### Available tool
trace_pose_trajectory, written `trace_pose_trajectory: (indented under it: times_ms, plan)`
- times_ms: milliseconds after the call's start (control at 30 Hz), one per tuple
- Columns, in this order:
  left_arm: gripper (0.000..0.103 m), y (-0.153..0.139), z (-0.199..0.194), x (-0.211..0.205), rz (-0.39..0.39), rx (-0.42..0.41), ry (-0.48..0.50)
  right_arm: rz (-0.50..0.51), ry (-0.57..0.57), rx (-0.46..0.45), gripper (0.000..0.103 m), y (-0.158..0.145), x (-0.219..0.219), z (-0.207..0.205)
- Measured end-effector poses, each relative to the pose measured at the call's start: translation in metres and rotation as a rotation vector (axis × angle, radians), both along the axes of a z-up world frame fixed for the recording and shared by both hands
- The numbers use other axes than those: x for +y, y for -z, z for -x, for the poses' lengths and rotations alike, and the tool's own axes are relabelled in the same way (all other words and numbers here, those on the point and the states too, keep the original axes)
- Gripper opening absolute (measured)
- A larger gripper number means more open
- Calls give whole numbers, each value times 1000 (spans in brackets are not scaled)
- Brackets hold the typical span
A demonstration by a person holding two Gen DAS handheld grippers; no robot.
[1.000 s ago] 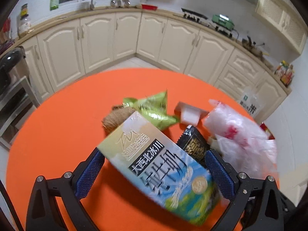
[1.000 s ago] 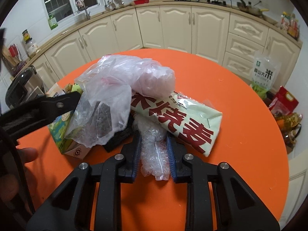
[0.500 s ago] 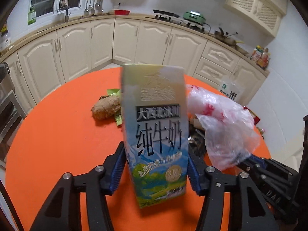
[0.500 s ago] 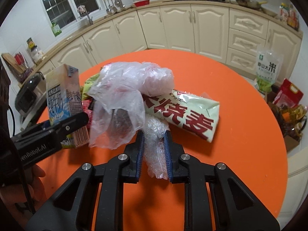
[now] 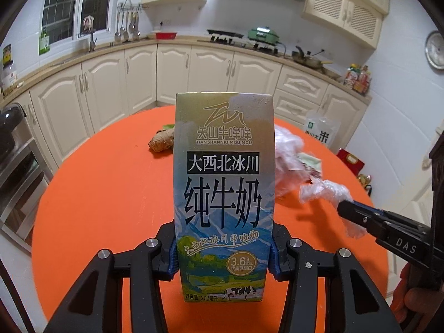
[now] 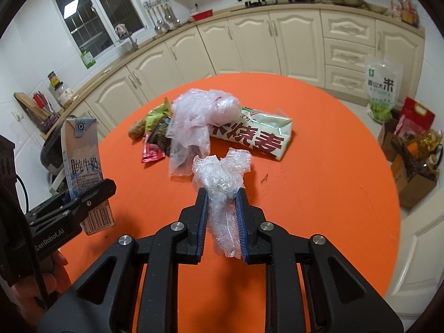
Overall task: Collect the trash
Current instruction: 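Grasp the white milk carton with the left gripper and lift it, then carry the milk carton and plastic wrap in both grippers to the blue bin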
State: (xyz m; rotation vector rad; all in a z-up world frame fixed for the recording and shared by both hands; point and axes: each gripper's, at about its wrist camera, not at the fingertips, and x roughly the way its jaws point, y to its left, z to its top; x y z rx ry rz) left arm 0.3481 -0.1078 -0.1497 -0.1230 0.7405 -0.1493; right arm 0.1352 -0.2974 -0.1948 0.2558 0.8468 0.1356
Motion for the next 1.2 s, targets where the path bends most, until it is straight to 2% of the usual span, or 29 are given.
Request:
trace_pose_trajectory:
  times_ms: [300, 567, 733, 1000, 1200]
  plan:
    - [44, -23, 99, -13, -40, -114, 7, 3, 15, -100, 18, -43, 9, 50]
    - [44, -32, 182, -19, -69, -213, -25, 33, 22, -246, 18, -98, 18, 93]
    - [44, -39, 223, -23, -76, -269, -11, 45, 31, -326, 18, -126, 17, 115]
    - [44, -37, 274, -38, -76, -321, 30, 44, 50, -383, 18, -145, 8, 140]
    - [44, -35, 282, -60, -49, -324, 99, 33, 95, -397, 18, -145, -20, 155]
